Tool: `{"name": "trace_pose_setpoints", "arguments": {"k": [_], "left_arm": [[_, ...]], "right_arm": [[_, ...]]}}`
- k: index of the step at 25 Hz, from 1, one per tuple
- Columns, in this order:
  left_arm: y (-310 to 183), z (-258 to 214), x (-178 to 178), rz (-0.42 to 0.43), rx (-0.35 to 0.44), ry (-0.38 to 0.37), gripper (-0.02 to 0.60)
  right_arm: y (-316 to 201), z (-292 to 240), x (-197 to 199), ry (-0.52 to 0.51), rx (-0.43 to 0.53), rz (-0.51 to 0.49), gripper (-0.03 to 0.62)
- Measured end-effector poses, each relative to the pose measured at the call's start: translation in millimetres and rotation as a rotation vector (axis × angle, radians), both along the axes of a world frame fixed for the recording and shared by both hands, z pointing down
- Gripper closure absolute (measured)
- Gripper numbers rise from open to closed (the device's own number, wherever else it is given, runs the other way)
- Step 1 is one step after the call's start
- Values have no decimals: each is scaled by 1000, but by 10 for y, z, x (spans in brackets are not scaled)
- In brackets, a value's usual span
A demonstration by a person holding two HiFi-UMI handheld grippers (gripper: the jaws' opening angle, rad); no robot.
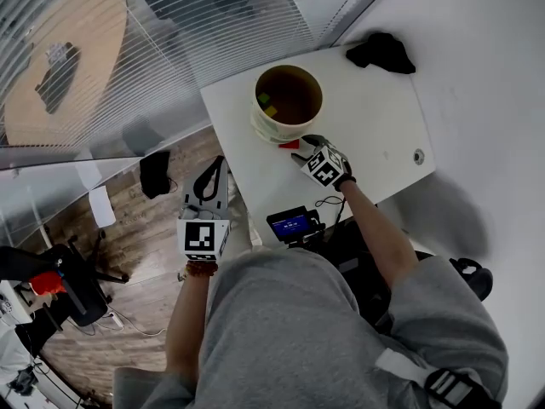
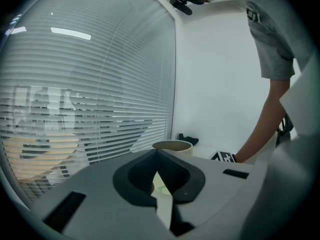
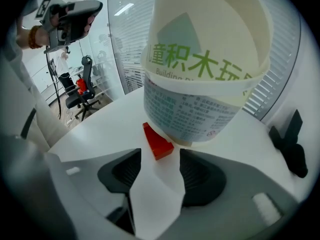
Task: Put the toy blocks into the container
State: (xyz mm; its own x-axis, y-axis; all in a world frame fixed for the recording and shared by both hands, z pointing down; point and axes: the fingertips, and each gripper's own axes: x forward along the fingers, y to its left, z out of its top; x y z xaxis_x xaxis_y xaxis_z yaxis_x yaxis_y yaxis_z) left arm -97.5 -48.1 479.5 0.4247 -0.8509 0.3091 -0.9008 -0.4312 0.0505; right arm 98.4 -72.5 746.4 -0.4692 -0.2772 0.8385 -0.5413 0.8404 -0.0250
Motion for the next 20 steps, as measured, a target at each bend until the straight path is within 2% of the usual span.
{"name": "trace_pose_setpoints", "arguments": {"k": [6, 9, 12, 20], "left_arm": [[23, -91, 71, 3, 8, 0, 583], [79, -33, 43, 0, -14, -12, 584], [67, -38, 21, -7, 5, -6, 583], [94, -39, 60, -2, 17, -4, 584]], "right_arm": [[-75, -38, -59, 25, 21, -32, 353], [-26, -16, -97, 42, 29, -64, 396], [-2, 30, -111, 67, 50, -80, 436], [58, 47, -61, 86, 53, -56, 447]]}}
